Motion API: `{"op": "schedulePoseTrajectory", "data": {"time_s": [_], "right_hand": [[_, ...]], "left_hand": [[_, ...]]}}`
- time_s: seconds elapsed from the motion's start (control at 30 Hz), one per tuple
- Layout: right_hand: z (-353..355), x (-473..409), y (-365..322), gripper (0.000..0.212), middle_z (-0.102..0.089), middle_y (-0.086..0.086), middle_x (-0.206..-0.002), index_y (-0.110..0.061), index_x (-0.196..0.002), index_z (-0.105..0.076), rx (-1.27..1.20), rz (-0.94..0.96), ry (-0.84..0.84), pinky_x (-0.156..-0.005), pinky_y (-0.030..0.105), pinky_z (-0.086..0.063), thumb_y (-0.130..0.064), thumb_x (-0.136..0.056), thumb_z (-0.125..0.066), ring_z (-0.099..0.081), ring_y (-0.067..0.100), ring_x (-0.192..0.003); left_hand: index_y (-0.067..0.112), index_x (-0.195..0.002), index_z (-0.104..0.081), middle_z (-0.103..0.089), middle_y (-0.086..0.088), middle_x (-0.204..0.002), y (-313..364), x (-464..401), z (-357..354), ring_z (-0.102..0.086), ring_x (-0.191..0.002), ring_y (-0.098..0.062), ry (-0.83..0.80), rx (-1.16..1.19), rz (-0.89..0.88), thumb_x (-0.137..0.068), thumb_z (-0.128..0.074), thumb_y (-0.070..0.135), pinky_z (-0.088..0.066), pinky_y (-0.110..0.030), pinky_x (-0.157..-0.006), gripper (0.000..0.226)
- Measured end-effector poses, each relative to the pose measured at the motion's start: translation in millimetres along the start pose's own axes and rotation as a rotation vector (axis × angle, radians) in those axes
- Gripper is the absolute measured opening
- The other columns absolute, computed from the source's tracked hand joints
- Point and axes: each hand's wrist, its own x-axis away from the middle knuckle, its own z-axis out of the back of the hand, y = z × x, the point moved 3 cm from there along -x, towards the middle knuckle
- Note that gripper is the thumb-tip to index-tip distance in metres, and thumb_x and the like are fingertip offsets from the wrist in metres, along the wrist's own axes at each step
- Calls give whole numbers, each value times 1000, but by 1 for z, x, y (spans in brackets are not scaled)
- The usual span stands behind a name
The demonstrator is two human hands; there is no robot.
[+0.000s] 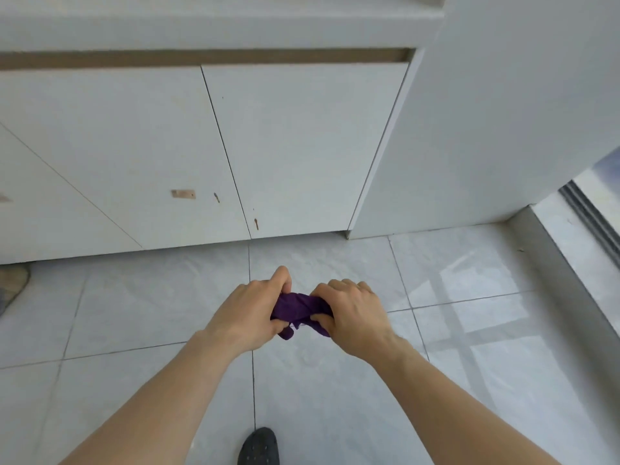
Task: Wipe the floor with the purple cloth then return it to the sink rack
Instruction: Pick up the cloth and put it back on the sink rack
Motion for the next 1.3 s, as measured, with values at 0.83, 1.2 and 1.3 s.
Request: {"op": "schedulePoseTrajectory", "data": {"time_s": [0.83, 1.2, 1.3], "right_hand": [[523, 31, -205, 23, -66, -5, -106, -29, -115, -60, 134, 77, 297, -89, 32, -38, -35, -93, -58, -59, 21, -101], [565, -56, -233, 24, -65, -8, -105, -30, -116, -60, 161, 89, 399, -89, 33, -43, -35, -92, -61, -60, 20, -99], [567, -84, -235, 24, -65, -6, -104, -28, -115, -60, 162, 69, 424, -89, 34, -44, -34, -93, -63, -60, 20, -97]], "left_hand": [[36, -94, -34, -69, 11, -89, 257, 201, 451, -63, -86, -24, 368, -88, -136, -81, -71, 21, -51, -36, -71, 42], [36, -95, -34, -68, 10, -85, 227, 147, 537, -63, -79, -19, 471, -136, -235, -81, -75, 26, -41, -29, -62, 45], [36, -94, -34, -68, 10, -85, 216, 126, 555, -63, -80, -19, 489, -137, -242, -80, -75, 25, -41, -29, -60, 45]]}}
